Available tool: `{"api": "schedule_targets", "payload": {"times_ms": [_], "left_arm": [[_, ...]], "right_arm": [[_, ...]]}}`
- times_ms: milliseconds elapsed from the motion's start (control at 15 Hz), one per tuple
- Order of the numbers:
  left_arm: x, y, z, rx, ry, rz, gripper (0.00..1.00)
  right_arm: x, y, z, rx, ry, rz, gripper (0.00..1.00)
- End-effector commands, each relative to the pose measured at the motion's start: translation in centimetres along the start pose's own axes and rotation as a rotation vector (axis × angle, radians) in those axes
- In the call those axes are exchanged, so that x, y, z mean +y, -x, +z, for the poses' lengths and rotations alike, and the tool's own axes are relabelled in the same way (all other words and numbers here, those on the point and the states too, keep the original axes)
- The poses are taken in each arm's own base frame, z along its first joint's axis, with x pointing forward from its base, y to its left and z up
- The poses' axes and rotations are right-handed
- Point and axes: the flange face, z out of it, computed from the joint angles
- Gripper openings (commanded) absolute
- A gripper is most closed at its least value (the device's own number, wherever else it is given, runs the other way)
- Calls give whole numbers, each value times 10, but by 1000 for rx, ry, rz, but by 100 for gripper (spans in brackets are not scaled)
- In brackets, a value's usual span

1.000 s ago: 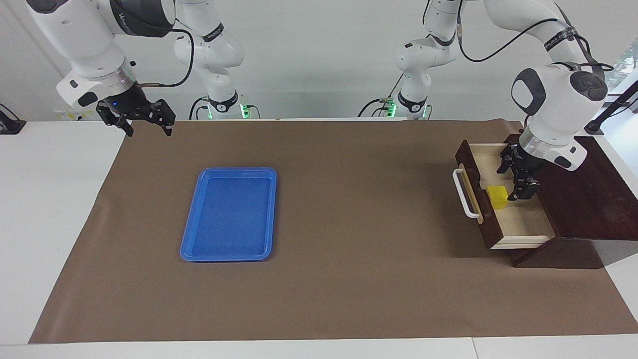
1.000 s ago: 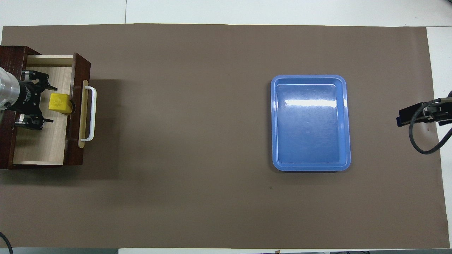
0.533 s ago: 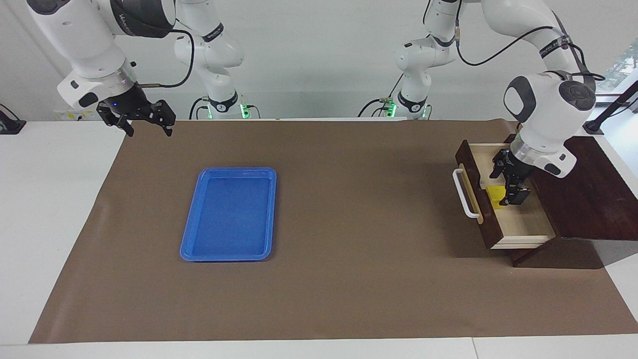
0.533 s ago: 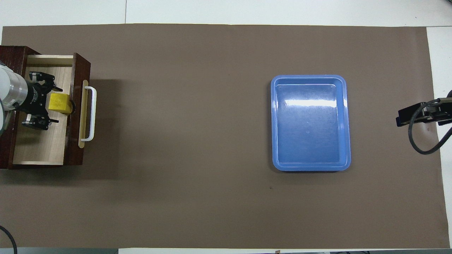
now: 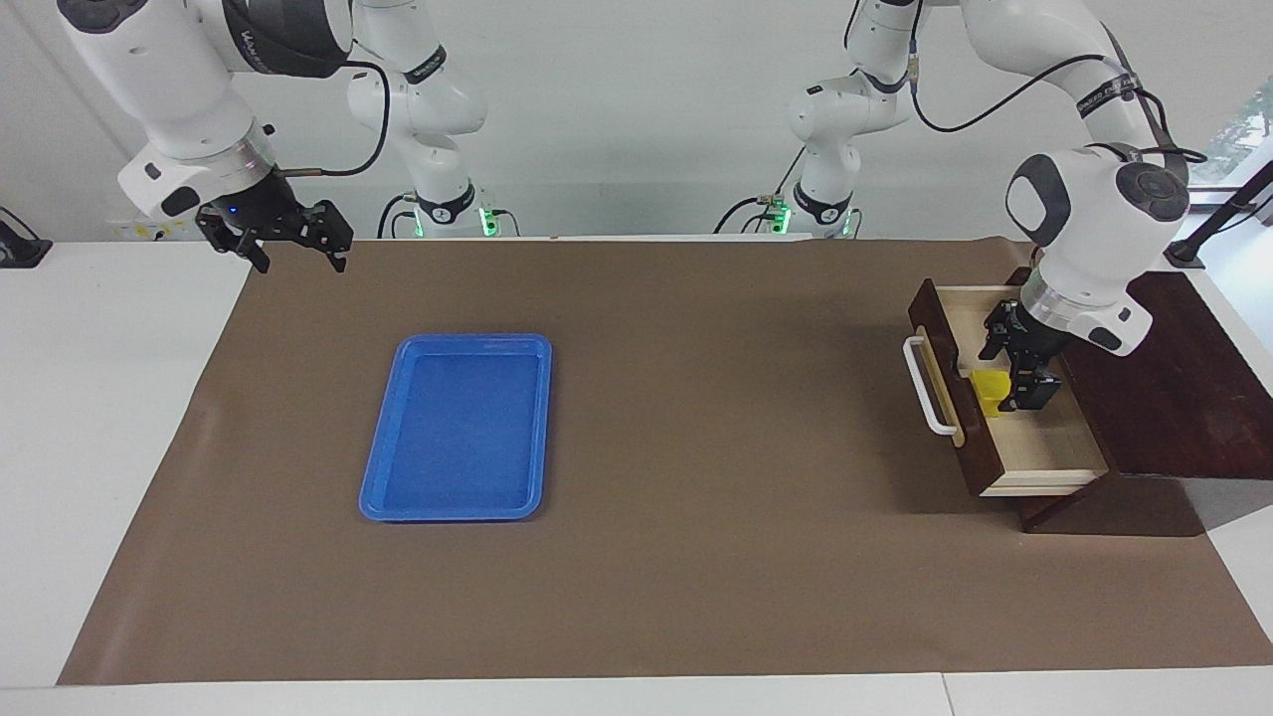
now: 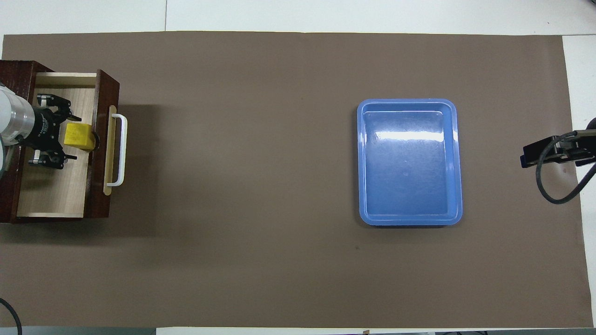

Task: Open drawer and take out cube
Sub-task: 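Lower the left gripper into the drawer and grasp the yellow cube, then lift the cube with the left gripper while the right gripper approaches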

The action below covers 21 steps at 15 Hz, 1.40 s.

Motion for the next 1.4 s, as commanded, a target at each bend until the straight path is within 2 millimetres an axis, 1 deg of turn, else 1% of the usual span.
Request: {"api": "schedule_targets", "payload": {"times_ms": [0, 133, 200, 267, 333, 400, 467, 533, 667, 800, 867, 933, 1000, 1067, 1133, 1200, 1267, 1333], "left_arm": [[-3, -2, 4, -4, 11, -9, 87], [-3, -3, 4, -4, 11, -9, 76], [-2, -2, 3, -3, 14, -11, 65], [-2, -3, 3, -3, 15, -20, 60], [-1, -3, 1, -3, 18, -19, 47], [0, -2, 3, -5, 11, -14, 20], [1, 0, 1, -5, 11, -10, 6], [2, 2, -1, -5, 11, -4, 0], [9, 1, -17, -9, 0, -3, 0], [27, -4, -54, -16, -20, -2, 0], [33, -7, -71, -20, -27, -4, 0], [35, -5, -87, -19, -26, 0, 0], [34, 2, -97, -20, -36, 10, 0], [33, 22, -108, -17, -50, 40, 0], [32, 45, -117, 18, -67, 86, 0], [30, 73, -120, 42, -97, 130, 0], [26, 96, -123, 49, -121, 130, 0], [26, 116, -132, 53, -110, 98, 0]], "right_arm": [[-1, 8, 2, 16, 2, -8, 100], [-1, 8, 2, 16, -6, -5, 100], [-3, 7, 4, 15, -24, 6, 100], [-4, 7, 6, 12, -35, 24, 100], [-5, 7, 6, 15, -37, 50, 100], [-6, 7, 9, 14, -44, 76, 100], [-8, 9, 11, 11, -64, 96, 100], [-10, 10, 17, 2, -90, 129, 100], [-15, 9, 23, -7, -115, 205, 100], [-22, 9, 30, -19, -149, 287, 100], [-32, 6, 35, -33, -171, 329, 100], [-37, 2, 39, -48, -185, 379, 100], [-44, -3, 46, -68, -206, 433, 100], [-55, -8, 51, -81, -234, 491, 100], [-63, -15, 61, -110, -256, 552, 100], [-73, -22, 69, -136, -288, 617, 100], [-88, -28, 76, -158, -319, 670, 100], [-105, -30, 79, -185, -337, 719, 100]]}}
